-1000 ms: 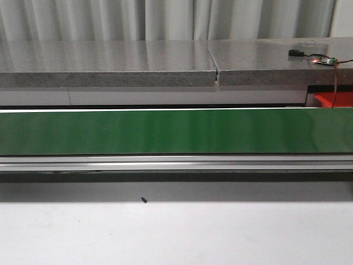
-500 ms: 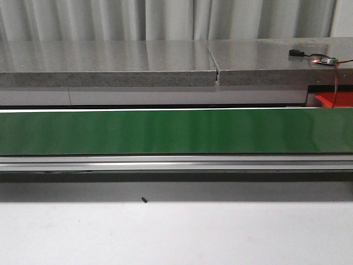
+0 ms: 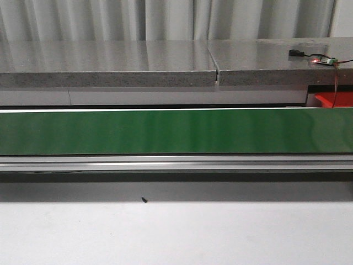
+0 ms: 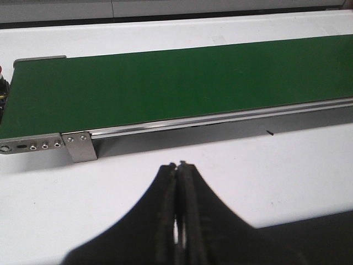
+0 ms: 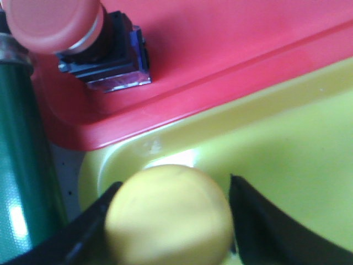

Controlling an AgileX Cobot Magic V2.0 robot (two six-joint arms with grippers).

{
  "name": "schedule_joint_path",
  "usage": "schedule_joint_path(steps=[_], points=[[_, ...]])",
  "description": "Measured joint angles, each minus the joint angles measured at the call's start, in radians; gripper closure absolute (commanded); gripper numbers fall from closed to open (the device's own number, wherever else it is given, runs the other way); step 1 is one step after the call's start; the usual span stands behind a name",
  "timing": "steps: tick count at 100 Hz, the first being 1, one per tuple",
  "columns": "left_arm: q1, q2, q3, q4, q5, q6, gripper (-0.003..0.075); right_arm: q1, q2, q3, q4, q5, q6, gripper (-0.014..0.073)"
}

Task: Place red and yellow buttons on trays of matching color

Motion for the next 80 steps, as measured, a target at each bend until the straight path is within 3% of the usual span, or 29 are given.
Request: schedule_joint_path(steps=[8, 35, 63, 73, 80], points=[[0.0, 0.0, 0.0, 0.0, 0.0, 0.0, 0.0739, 0.0, 0.0, 0.0, 0.0, 0.0, 0.0, 0.0031], [0.0, 0.0, 0.0, 0.0, 0.0, 0.0, 0.0739, 0.0, -0.02, 0.0, 0.0, 0.006, -0.003, 0.0031], [0.0, 0.0, 0.0, 0.0, 0.0, 0.0, 0.0739, 0.012, -0.203, 0.0, -0.022, 0.022, -0.004, 0.0038], [0.0, 0.0, 0.0, 0.0, 0.0, 0.0, 0.0739, 0.051, -0.288, 0.0, -0.026, 0.028, -0.006, 0.0113], [0.0, 0.0, 0.0, 0.0, 0.0, 0.0, 0.0739, 0.092, -0.341, 0.0, -0.03, 0.03, -0.015, 0.0218]])
